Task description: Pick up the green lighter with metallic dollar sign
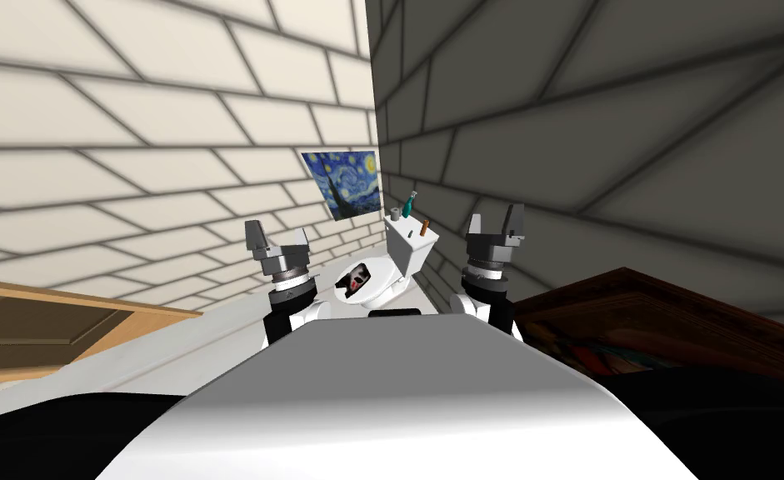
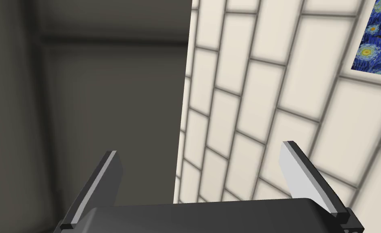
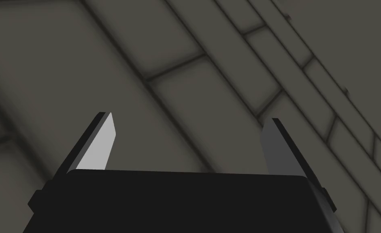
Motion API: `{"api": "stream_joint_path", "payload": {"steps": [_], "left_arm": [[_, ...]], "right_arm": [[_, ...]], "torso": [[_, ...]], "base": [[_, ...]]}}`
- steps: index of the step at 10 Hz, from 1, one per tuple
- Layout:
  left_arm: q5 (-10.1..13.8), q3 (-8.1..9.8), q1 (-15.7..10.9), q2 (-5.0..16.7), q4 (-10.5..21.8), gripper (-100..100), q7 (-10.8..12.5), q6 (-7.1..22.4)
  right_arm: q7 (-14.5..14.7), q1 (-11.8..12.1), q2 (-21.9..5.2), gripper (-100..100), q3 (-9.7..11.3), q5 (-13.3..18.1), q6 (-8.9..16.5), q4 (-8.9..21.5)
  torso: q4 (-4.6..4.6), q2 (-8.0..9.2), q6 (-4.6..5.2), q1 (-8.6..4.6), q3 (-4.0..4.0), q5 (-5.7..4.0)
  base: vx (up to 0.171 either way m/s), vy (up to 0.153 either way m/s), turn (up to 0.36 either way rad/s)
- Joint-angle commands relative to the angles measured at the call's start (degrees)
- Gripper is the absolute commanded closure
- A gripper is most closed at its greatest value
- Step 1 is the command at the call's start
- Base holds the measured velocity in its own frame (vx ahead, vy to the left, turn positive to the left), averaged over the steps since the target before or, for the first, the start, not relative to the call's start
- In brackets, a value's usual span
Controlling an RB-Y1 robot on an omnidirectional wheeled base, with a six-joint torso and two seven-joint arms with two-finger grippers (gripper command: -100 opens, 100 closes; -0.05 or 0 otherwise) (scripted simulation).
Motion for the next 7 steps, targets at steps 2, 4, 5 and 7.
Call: {"api": "stream_joint_path", "payload": {"steps": [2, 4, 5, 7], "left_arm": [[0.0, 0.0, 0.0, 0.0, 0.0, 0, 0.0, 0.0], [0.0, 0.0, 0.0, 0.0, 0.0, 0, 0.0, 0.0], [0.0, 0.0, 0.0, 0.0, 0.0, 0, 0.0, 0.0], [0.0, 0.0, 0.0, 0.0, 0.0, 0, 0.0, 0.0]], "right_arm": [[0.36, 0.48, -3.83, -100, -0.06, 0.99, 0.93, 0.6], [0.61, 0.8, -6.21, -100, -0.1, 1.64, 1.53, 0.98], [0.92, 1.2, -8.48, -100, -0.13, 2.43, 2.25, 1.42], [1.3, 1.67, -11.31, -100, -0.17, 3.34, 3.09, 1.92]], "torso": [[0.0, 0.0, -0.01, 0.0, 0.0, 0.0], [0.0, 0.01, -0.01, -0.01, 0.0, 0.0], [0.0, 0.01, 0.0, 0.0, 0.0, 0.0], [0.0, 0.01, 0.0, 0.0, 0.0, 0.0]], "base": [[-0.001, 0.004, 0.046], [-0.002, 0.004, 0.034], [-0.003, 0.005, 0.05], [-0.003, 0.006, 0.046]]}}
